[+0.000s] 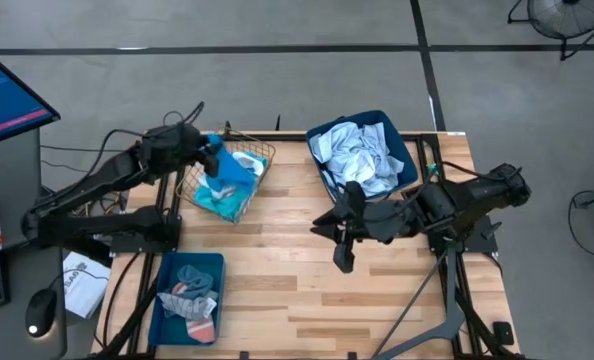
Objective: Pick & Place Cloths
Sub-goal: Put the blue shorts into the brown wire basket, then return to Home Position
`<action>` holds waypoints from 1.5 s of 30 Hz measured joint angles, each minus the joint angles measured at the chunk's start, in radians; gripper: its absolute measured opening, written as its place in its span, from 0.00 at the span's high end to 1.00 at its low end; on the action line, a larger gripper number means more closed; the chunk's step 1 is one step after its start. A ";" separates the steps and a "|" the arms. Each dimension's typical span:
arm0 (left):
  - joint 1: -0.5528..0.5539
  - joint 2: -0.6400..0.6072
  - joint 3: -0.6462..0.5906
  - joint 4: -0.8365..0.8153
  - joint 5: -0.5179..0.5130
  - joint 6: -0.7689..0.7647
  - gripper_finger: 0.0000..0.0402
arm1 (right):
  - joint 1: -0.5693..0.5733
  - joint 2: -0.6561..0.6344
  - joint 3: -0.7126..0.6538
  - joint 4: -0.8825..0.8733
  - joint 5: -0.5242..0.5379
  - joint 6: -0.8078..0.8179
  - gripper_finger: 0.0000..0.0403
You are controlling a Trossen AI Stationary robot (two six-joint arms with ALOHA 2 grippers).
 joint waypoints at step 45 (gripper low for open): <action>-0.029 0.026 -0.041 -0.044 0.120 -0.018 0.22 | -0.035 0.006 -0.001 0.000 -0.030 -0.042 0.82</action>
